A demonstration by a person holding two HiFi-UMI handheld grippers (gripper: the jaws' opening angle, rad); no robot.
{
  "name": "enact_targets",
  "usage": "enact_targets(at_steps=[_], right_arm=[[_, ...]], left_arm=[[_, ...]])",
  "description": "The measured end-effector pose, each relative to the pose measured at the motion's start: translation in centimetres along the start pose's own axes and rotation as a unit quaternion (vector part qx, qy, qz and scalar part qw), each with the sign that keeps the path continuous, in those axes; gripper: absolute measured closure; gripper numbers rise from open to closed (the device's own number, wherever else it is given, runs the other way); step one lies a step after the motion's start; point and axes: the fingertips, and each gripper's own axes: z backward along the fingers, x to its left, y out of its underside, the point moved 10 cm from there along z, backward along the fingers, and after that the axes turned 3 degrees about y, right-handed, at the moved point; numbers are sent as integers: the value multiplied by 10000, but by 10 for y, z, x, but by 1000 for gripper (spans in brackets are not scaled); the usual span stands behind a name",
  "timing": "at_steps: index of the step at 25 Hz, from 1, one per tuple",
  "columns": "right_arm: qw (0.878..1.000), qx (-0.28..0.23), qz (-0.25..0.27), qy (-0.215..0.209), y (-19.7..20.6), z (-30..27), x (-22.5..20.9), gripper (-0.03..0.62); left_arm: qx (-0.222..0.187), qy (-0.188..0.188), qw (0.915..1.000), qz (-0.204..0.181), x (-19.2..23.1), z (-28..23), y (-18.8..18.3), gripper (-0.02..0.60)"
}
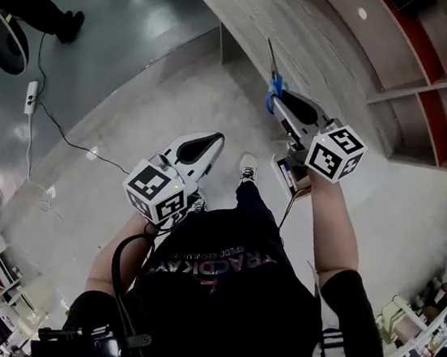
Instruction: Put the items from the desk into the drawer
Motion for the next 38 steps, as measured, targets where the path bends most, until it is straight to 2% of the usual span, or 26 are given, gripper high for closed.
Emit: enact_targets(at_steps=[7,11,17,22,30,38], right_arm=[[9992,-345,146,-133,7,19,83,496],[9981,-537,314,-36,18,33,128,497],[9965,-721,168,385,37,43,150,496],[9920,-797,-89,970,68,80,180,496],[9778,-858,-677,1788,109,148,182,496],[9677,-512,-1152,2181,145,197,144,496]], left_arm=[[-265,202,9990,-289,-5,40,-12,571],[-357,482,9970,-498,-11,60,-12,571],[-194,877,9945,-545,-4,55,-14,571],[85,1393,9887,-542,-25,60,1,571],[539,1985,9775,-473,-71,32,25,571],[783,2026,9755,-357,-111,-6,47,571]])
